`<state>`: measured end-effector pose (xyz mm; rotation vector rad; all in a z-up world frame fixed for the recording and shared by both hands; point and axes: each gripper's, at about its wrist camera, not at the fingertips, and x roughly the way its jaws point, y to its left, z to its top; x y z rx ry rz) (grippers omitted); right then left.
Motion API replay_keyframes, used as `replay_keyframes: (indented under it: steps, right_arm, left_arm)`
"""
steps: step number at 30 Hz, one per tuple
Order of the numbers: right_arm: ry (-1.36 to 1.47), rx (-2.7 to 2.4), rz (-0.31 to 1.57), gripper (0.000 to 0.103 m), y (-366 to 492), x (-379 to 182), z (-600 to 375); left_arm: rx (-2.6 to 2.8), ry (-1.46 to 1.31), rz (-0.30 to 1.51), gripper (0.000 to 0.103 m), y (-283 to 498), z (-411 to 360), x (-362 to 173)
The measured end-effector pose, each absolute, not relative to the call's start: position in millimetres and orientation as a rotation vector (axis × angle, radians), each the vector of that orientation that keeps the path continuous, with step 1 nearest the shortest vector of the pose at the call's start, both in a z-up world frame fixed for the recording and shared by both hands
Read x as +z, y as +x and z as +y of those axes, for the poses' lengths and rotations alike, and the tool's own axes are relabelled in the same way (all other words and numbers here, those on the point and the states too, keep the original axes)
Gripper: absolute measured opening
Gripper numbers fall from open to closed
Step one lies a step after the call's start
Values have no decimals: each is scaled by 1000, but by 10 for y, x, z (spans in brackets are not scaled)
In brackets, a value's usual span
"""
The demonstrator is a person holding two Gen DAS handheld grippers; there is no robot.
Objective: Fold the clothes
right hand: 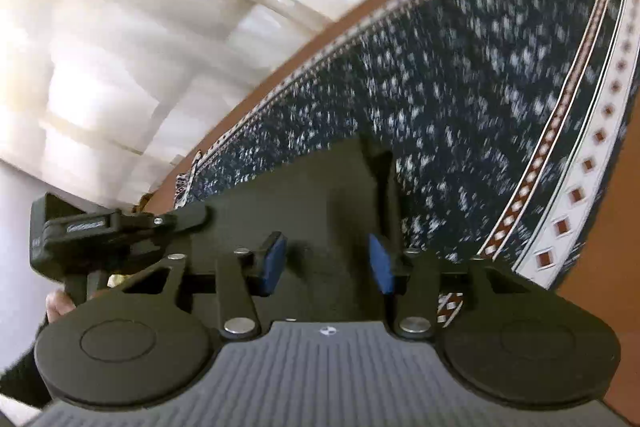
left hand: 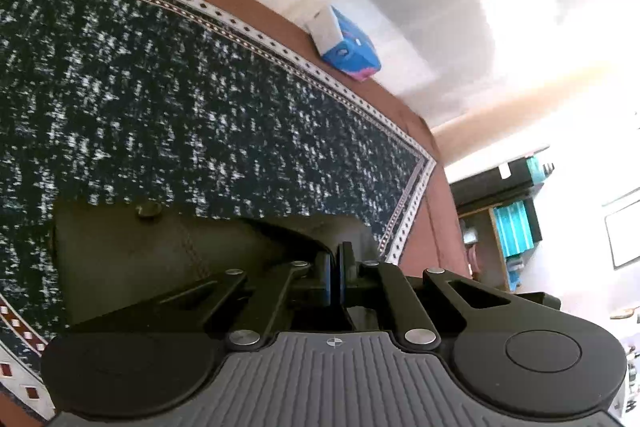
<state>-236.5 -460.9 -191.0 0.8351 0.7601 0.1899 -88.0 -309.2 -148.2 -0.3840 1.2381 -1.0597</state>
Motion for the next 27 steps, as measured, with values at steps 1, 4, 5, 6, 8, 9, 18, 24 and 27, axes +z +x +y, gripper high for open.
replay_keyframes:
  steps: [1, 4, 5, 6, 8, 9, 18, 24, 27]
  right_arm:
    - [858, 194, 766, 5, -2338, -1960, -4624]
    - [915, 203, 784, 5, -2287, -2077, -4673]
    - [912, 202, 795, 4, -2306, -2074, -4688]
    - [907, 201, 806, 4, -2301, -2091, -4696]
    - [910, 198, 819, 5, -2312, -2120, -4717]
    - [910, 195, 824, 5, -2318, -2132, -4723]
    - [798, 184, 798, 41, -2406, -1856, -4735]
    - [675, 205, 772, 44, -2626, -1577, -4685]
    - [655, 302, 754, 43, -2529, -1453, -4526]
  left_arm:
    - [-1053, -376, 1235, 0, -876, -3075, -1489]
    - [-1028, -329, 1247, 0, -883, -3051, -1572]
    - [-1017, -301, 1250, 0, -893, -3054, -1606]
    - [-1010, -274, 1256, 0, -909, -3048, -1642]
    - [-990, -222, 1265, 0, -949, -3040, -1718]
    - [-984, -206, 1269, 0, -963, -3044, -1746]
    - [-967, -179, 1102, 57, -1133, -2744, -1224]
    - [-852, -167, 1116, 62, -1349, -2375, -1284]
    - [-797, -166, 1142, 62, -1453, -2209, -1363]
